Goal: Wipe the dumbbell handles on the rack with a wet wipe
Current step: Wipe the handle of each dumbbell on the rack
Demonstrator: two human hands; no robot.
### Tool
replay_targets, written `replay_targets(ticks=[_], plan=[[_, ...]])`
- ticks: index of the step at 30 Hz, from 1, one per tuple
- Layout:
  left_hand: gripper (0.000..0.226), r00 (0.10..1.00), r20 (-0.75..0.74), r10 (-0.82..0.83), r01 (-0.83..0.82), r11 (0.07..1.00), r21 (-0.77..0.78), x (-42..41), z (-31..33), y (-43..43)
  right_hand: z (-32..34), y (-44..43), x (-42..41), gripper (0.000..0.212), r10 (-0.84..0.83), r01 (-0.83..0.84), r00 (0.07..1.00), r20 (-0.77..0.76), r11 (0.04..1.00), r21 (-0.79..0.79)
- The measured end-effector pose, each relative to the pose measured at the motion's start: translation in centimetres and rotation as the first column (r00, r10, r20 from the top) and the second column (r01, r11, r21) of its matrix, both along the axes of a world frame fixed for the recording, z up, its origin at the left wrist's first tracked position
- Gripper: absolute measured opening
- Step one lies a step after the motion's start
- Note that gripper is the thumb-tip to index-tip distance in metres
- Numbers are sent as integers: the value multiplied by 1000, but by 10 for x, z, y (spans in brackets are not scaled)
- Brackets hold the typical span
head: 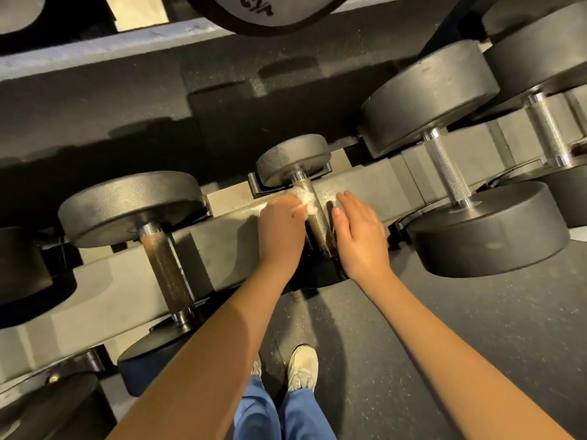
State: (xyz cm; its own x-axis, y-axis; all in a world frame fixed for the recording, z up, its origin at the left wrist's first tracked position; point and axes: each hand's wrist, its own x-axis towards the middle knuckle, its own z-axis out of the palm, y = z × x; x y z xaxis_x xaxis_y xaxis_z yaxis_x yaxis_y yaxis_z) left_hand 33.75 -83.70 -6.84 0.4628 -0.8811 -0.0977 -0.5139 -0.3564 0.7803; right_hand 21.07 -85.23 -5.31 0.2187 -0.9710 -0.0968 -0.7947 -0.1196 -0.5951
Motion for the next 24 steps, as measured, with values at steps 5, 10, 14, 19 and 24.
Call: replay_targets(ticks=[5,10,14,19,24], plan=[[17,990,-83,118,-124,990,-67,11,2,-11,1,2,0,56,8,-8,999,40,1000,0],[23,994,-47,102,-106,991,-77,0,7,-13,1,1,-1,54,-15,15,997,72,1000,3],[18,996,-66,-62,68,993,97,-3,4,14,0,3,0,54,-11,11,997,78,1000,-1],[24,992,-121,35,-27,997,67,8,12,11,-3,3,-1,54,-25,25,997,73,1000,-1],[33,990,-131,58,-38,988,147,-3,5,5,-4,1,-2,52,-16,17,996,83,1000,-14]])
